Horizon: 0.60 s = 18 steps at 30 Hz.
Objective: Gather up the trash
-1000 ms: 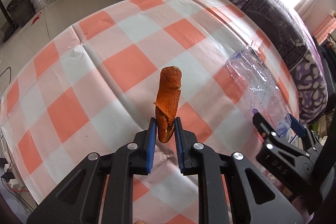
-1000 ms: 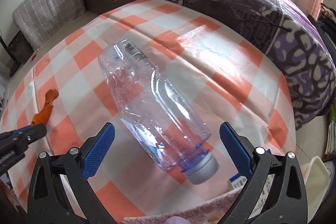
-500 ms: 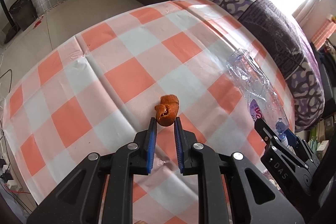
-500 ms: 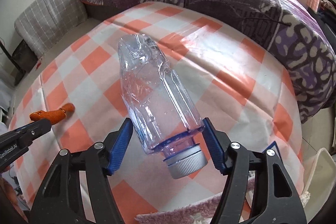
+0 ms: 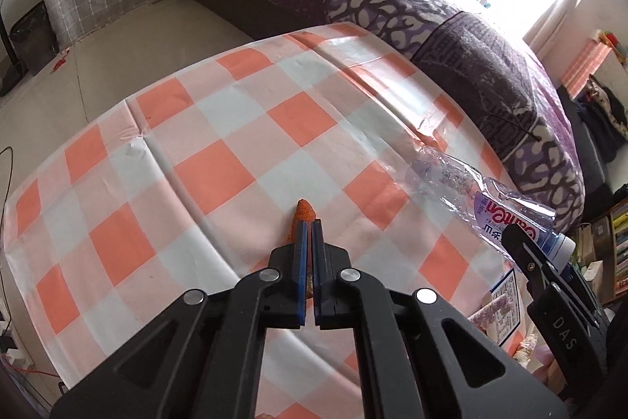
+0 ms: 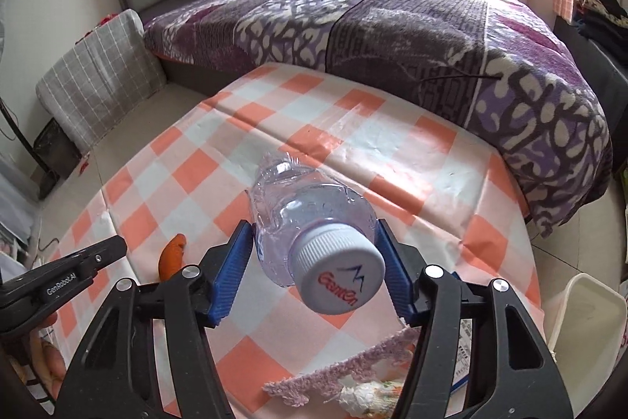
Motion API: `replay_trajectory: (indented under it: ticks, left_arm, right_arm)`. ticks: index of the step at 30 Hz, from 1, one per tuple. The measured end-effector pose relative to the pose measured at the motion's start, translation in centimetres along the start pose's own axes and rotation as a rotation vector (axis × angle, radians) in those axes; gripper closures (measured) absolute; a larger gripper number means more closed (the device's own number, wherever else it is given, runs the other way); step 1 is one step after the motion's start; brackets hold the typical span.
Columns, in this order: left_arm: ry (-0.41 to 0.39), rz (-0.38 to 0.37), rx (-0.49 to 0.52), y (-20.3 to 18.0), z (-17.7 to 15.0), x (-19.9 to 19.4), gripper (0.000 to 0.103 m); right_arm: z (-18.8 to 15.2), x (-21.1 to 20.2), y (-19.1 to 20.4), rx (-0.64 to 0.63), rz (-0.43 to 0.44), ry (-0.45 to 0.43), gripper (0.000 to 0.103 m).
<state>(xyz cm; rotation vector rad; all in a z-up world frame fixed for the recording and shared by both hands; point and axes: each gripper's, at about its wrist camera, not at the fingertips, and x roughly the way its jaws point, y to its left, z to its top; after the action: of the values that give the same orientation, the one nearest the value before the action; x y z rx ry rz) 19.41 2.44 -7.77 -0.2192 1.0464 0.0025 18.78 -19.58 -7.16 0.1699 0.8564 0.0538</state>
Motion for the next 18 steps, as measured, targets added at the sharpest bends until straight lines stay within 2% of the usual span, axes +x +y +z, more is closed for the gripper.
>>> replay_trajectory:
  ticks: [3, 5, 6, 7, 10, 15, 17, 18]
  left_arm:
    - [0.047, -0.001, 0.036, -0.6, -0.3, 0.9, 0.100]
    - [0.077, 0.015, 0.013, -0.1, -0.5, 1.9, 0.088]
    - [0.095, 0.021, -0.001, 0.3, -0.5, 2.6, 0.057]
    - [0.104, 0.023, -0.008, 0.5, -0.6, 3.1, 0.042]
    - [0.120, 0.050, -0.008, 1.0, -0.7, 4.5, 0.042]
    - [0.153, 0.056, 0.013, 0.4, -0.9, 6.6, 0.044]
    - [0.161, 0.109, 0.038, 0.1, -1.3, 7.5, 0.057]
    - [0.139, 0.141, 0.059, 0.0, -1.4, 7.4, 0.069]
  right_arm:
    - [0.0, -0.6, -0.4, 0.005, 0.004, 0.000, 0.044]
    - [-0.2, -0.6, -0.7, 0.019, 0.007, 0.007, 0.044]
    - [-0.2, -0.6, -0.8, 0.027, 0.010, 0.013, 0.044]
    - [-0.3, -0.4, -1.0, 0.035, 0.013, 0.021, 0.044]
    - [-0.5, 0.2, -1.2, 0.045, 0.018, 0.040, 0.044]
    - [-0.8, 1.0, -1.1, 0.049, 0.023, 0.067, 0.044]
    - [-0.8, 1.1, -1.0, 0.049, 0.023, 0.066, 0.044]
    - [-0.8, 1.1, -1.0, 0.049, 0.023, 0.063, 0.044]
